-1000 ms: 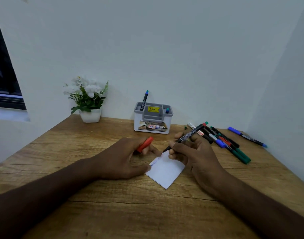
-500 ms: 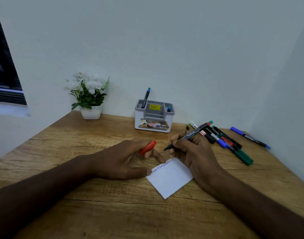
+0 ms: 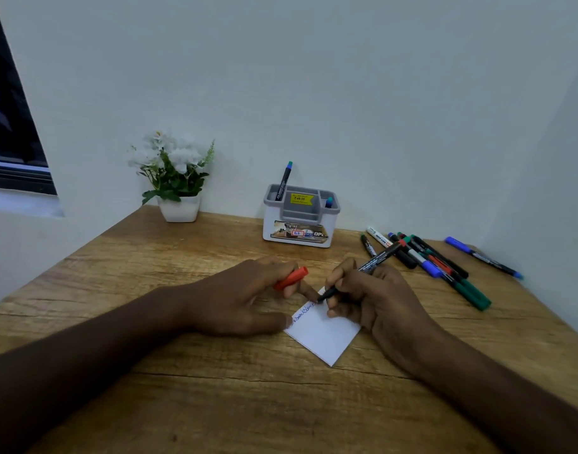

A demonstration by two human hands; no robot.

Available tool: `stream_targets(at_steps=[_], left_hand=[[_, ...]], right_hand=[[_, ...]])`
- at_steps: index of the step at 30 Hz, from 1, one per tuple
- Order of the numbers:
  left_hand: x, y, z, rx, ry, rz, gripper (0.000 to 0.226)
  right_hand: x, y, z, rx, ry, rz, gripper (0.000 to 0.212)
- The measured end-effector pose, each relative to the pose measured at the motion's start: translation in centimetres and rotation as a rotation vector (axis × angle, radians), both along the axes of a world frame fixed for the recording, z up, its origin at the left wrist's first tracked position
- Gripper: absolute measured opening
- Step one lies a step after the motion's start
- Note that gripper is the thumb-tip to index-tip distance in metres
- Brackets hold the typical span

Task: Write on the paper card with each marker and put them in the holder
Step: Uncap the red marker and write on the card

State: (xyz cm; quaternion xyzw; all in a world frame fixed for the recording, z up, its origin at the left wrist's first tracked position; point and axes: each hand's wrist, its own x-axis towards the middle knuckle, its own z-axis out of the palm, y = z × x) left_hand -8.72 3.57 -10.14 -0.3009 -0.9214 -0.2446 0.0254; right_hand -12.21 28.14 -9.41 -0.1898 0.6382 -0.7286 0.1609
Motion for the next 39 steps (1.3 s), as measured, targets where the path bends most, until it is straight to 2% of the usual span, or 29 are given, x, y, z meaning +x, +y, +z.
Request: stream_targets(at_steps=[4, 7, 11, 14, 16, 18, 22, 28, 39], left_hand=[[-0.1, -0.6, 0.0, -0.013, -0.035, -0.002, 0.029], [-0.2, -0.8, 0.0, -0.023, -0.057, 0.007, 0.037], [-0.3, -0.8, -0.1, -0.012, -0.027, 0.001, 0.044], [-0.5, -0.8, -0.3, -0.008, -0.001, -0.008, 0.049], [-0.6, -0.8, -0.4, -0.003, 0.010, -0.014, 0.050], [-0.5, -0.9, -0.3, -0.003, 0.014, -0.019, 0.053], [-0.6, -0.9, -0.4, -0.002, 0.010, -0.018, 0.050], [-0.7, -0.8, -0.4, 0.011, 0.005, -0.028, 0.053], [-0.6, -0.7, -0.4, 0.021, 0.019, -0.028, 0.032]], right_hand=[[1.0, -0.1, -0.4, 0.245, 0.203, 0.004, 0.006], [1.5, -0.5, -0.9, 0.434, 0.357, -0.045, 0.008], [2.1, -0.8, -0.8, 0.501, 0.452, -0.106, 0.009], [2.5, -1.0, -0.6, 0.539, 0.477, -0.061, 0.004], [2.6, -1.0, -0.5, 0.553, 0.499, -0.073, 0.012], [2.4, -1.1, -0.6, 0.550, 0.510, -0.097, 0.006], [2.3, -1.0, -0.7, 0.540, 0.534, -0.082, 0.017], [2.2, -0.9, -0.8, 0.519, 0.518, -0.073, 0.007], [2.1, -0.9, -0.5, 0.551, 0.445, -0.126, 0.010]])
